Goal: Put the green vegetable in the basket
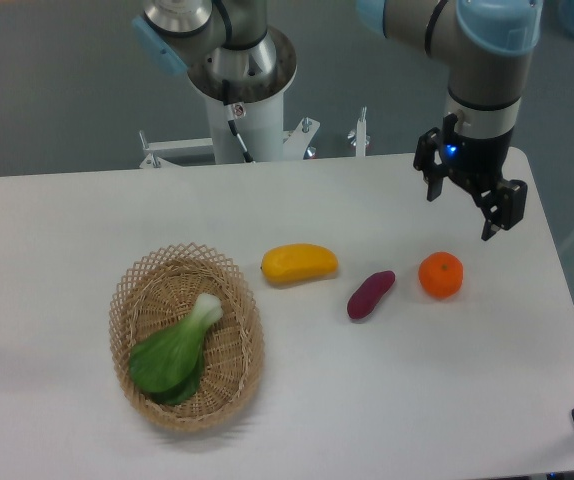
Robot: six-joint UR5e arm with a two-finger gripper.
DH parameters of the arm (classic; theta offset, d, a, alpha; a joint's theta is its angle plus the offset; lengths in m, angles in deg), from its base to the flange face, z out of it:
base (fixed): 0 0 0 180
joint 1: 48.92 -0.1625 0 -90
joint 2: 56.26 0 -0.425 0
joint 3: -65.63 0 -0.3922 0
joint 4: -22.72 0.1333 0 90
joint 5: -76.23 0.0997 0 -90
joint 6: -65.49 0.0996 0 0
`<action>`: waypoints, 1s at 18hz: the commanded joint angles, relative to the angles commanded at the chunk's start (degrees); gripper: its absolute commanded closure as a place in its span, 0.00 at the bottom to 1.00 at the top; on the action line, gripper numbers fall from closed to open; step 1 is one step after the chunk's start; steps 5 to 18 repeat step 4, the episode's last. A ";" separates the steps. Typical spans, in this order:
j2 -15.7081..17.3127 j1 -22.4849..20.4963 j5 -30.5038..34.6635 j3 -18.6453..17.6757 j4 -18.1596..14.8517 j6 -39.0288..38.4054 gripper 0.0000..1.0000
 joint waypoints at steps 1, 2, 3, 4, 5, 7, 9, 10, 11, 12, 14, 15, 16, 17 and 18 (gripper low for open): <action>0.09 0.00 0.00 0.00 0.00 0.00 0.00; 0.09 0.00 0.00 0.00 0.00 0.00 0.00; 0.00 0.00 0.00 0.00 0.00 0.00 0.00; 0.00 0.00 0.17 0.00 0.09 0.00 0.00; 0.00 0.00 0.17 0.00 0.09 0.00 0.00; 0.00 0.00 0.17 0.00 0.09 0.00 0.00; 0.00 0.00 0.17 0.00 0.09 0.00 0.00; 0.00 0.00 0.17 0.00 0.09 0.00 0.00; 0.00 0.00 0.17 0.00 0.09 0.00 0.00; 0.00 0.00 0.17 0.00 0.09 0.00 0.00; 0.00 0.00 0.17 0.00 0.09 0.00 0.00; 0.00 0.00 0.17 0.00 0.09 0.00 0.00; 0.00 0.00 0.17 0.00 0.09 0.00 0.00; 0.00 0.00 0.17 0.00 0.09 0.00 0.00; 0.00 0.00 0.17 0.00 0.09 0.00 0.00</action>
